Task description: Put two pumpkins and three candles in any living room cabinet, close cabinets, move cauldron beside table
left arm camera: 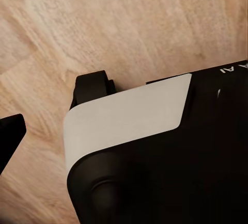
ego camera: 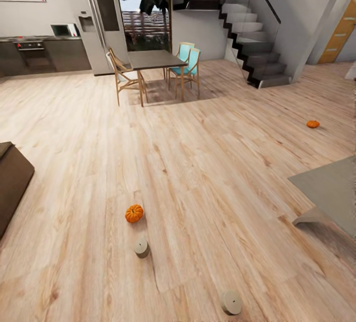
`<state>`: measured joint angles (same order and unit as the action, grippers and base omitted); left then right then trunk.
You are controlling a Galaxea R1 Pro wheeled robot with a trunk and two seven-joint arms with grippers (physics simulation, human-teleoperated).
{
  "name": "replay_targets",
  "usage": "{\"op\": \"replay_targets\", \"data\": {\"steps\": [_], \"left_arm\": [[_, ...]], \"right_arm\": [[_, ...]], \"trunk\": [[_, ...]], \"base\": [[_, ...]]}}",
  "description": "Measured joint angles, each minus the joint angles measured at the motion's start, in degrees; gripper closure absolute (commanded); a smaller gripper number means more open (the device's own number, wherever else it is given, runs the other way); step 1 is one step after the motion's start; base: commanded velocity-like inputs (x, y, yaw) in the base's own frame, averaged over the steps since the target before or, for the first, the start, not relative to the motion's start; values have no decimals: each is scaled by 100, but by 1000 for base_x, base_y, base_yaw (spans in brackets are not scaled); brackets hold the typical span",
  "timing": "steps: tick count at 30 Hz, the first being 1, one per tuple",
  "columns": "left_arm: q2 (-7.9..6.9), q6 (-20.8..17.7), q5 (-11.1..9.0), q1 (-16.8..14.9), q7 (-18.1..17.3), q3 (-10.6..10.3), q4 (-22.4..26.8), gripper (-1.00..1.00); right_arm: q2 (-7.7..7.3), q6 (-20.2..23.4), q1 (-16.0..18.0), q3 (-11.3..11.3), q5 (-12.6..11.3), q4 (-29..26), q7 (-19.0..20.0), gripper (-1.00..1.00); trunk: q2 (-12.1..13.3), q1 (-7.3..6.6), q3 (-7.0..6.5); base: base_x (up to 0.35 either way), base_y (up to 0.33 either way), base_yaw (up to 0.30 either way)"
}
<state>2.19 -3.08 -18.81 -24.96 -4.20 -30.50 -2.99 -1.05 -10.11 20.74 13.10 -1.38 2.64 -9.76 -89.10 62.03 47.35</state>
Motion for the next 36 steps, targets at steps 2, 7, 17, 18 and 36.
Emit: {"op": "replay_targets", "data": {"steps": [2, 7, 17, 18, 36], "left_arm": [[-1, 0, 0, 0, 1, 0, -1, -100], [-1, 0, 0, 0, 3, 0, 0, -100], [0, 0, 0, 0, 0, 0, 0, -100], [0, 0, 0, 0, 2, 0, 0, -100], [0, 0, 0, 0, 0, 0, -1, -100]], "right_arm": [[0, 0, 0, 0, -1, 0, 0, -100], [-8, 0, 0, 0, -2, 0, 0, -100], [-9, 0, 0, 0, -2, 0, 0, -100], [-9, 0, 0, 0, -2, 0, 0, -100], [-18, 0, 0, 0, -2, 0, 0, -100]], "trunk": [[0, 0, 16], [0, 0, 57], [0, 0, 140], [0, 0, 148], [0, 0, 293]], "base": [[0, 0, -152], [0, 0, -153], [0, 0, -157], [0, 0, -159], [0, 0, -166]]}}
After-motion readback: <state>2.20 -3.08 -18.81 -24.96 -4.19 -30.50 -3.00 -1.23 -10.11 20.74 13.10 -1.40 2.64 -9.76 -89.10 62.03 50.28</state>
